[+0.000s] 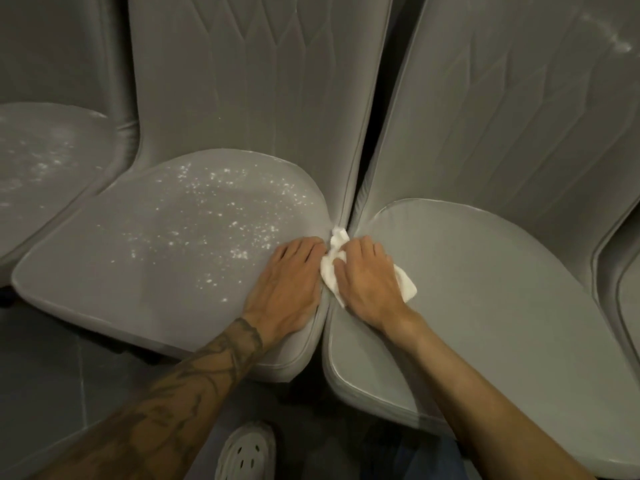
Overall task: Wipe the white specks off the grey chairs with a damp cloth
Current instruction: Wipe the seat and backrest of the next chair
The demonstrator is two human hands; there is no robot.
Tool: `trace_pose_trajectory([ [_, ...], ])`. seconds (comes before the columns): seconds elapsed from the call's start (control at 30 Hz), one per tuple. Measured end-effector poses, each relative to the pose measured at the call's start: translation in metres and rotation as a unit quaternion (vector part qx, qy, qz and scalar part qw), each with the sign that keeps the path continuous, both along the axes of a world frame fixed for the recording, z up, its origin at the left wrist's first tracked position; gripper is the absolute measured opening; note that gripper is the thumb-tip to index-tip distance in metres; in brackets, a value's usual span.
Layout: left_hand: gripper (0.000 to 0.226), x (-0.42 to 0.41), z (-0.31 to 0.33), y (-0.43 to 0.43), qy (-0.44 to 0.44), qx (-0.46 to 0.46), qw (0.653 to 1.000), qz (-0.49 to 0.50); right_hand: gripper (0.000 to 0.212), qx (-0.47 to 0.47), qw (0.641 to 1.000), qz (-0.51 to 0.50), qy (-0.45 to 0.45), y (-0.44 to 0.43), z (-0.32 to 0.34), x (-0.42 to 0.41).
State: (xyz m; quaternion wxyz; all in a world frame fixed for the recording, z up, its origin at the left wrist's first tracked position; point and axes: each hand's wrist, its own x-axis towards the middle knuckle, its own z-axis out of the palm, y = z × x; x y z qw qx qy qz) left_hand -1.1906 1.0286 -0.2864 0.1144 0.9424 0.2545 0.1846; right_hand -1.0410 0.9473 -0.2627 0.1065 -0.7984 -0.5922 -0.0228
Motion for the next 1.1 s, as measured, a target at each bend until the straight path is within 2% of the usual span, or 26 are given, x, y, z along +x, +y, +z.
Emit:
trace_pose_trajectory([
  [0.13, 0.046, 0.001, 0.003, 0.001, 0.025, 0.0, 1.0, 0.012, 0.011, 0.053, 0.995, 0.079, 0.021, -0.064, -0.004, -0.039],
  [0.27, 0.04, 0.001, 0.003, 0.0, 0.019, 0.005, 0.999, 0.033, 0.004, 0.046, 0.995, 0.082, 0.026, -0.103, -0.008, -0.066],
  [0.33, 0.039, 0.001, 0.004, 0.0, 0.02, 0.002, 0.999, 0.039, 0.006, 0.043, 0.996, 0.075, 0.029, -0.093, -0.005, -0.063],
  [0.47, 0.057, 0.0, 0.006, -0.001, 0.035, -0.012, 0.999, 0.035, 0.013, 0.038, 0.999, 0.007, 0.032, -0.06, 0.006, -0.06],
  [0.7, 0.04, -0.002, 0.0, 0.0, 0.032, 0.019, 0.999, 0.035, 0.008, 0.049, 0.999, 0.019, 0.013, -0.113, -0.01, -0.082],
  [0.8, 0.048, -0.002, 0.0, 0.0, 0.042, 0.004, 0.999, 0.032, 0.011, 0.044, 0.998, 0.018, 0.034, -0.079, -0.006, -0.062],
  [0.93, 0.045, -0.001, 0.005, -0.003, 0.032, 0.004, 0.999, 0.019, 0.02, 0.016, 0.998, -0.049, 0.032, -0.029, 0.0, -0.04],
  [1.03, 0.047, 0.0, 0.006, -0.004, 0.032, 0.02, 0.999, 0.018, 0.017, 0.044, 0.998, -0.001, 0.05, -0.047, -0.006, -0.044],
  [1.1, 0.04, 0.004, 0.005, -0.001, 0.037, 0.029, 0.998, 0.037, 0.015, 0.052, 0.996, 0.025, 0.061, -0.059, -0.009, -0.034],
])
